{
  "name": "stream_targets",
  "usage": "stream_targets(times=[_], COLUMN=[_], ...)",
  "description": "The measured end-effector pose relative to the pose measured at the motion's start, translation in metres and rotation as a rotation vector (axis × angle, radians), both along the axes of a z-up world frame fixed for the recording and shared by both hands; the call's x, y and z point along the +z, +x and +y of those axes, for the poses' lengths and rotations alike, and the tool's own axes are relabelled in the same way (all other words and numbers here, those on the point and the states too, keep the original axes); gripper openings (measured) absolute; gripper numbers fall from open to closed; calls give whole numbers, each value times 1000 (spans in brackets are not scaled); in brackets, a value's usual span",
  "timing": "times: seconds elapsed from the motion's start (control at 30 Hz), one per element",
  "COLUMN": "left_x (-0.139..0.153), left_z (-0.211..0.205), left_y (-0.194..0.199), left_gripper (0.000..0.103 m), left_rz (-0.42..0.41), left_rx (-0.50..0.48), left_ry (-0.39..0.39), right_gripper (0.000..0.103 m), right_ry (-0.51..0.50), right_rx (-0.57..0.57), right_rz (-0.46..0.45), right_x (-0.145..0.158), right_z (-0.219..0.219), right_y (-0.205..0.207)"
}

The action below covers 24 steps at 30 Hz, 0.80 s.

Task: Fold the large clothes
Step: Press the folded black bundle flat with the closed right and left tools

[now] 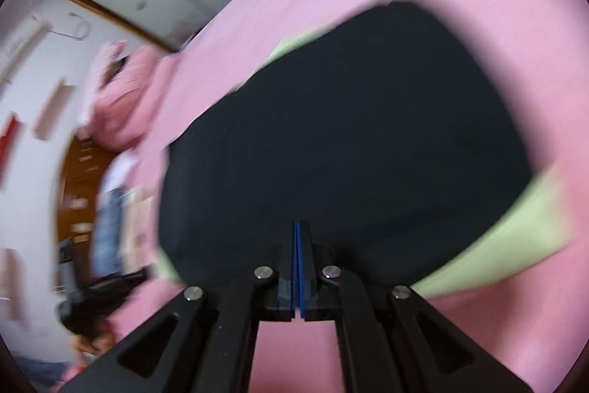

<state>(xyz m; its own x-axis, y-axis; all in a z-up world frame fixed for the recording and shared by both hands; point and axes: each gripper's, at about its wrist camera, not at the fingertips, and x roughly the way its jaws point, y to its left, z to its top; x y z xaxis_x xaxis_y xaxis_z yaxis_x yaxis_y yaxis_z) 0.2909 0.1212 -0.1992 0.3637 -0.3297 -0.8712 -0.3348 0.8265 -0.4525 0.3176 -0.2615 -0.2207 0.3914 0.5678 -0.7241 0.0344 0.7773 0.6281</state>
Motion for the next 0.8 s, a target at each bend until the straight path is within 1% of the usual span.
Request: stream_targets(times=[0.03,0.1,0.13,0.17,0.2,0.27,0.33,0.4,0.43,0.47,0.57,0.6,0.67,0.73,0.8], left_x=[-6,-24,-34,-38,-42,-45,-46,-50,-53,-54,-65,-68,-72,-78,-84], left_z=[-13,-35,-44,-42,-43,-38,-33,-27,-22,-15,-5,1,7,6,2], left_y=[5,18,25,35,45,59,72,80,87,95,116,131,148,161,166], left_gripper=[3,3,3,3,3,3,3,3,3,3,3,3,2,1,1], left_rz=[7,39,57,59,52,16,-11,-38,-50,-71,-106,-115,-147,-182,-216], left_rx=[-28,-84,-106,-114,-127,-150,-144,-105,-85,-56,28,51,89,76,49], left_ry=[-39,-110,-135,-149,-159,-164,-171,-208,-228,-241,-240,-242,-212,-190,-165], right_gripper=[0,0,0,0,0,0,0,0,0,0,0,0,0,0,0], right_ry=[50,67,58,52,75,119,132,163,176,192,185,180,177,178,168], right_rx=[41,106,129,148,150,134,117,80,67,49,32,30,21,28,73], right_rz=[31,48,53,66,83,91,78,51,39,26,10,1,-9,-17,-50], right_x=[-11,-23,-28,-33,-41,-49,-56,-61,-62,-63,-69,-71,-73,-76,-78], right_z=[19,49,59,69,75,71,71,65,60,58,61,61,56,58,60], right_y=[0,2,5,10,14,16,29,50,49,59,100,118,130,153,172])
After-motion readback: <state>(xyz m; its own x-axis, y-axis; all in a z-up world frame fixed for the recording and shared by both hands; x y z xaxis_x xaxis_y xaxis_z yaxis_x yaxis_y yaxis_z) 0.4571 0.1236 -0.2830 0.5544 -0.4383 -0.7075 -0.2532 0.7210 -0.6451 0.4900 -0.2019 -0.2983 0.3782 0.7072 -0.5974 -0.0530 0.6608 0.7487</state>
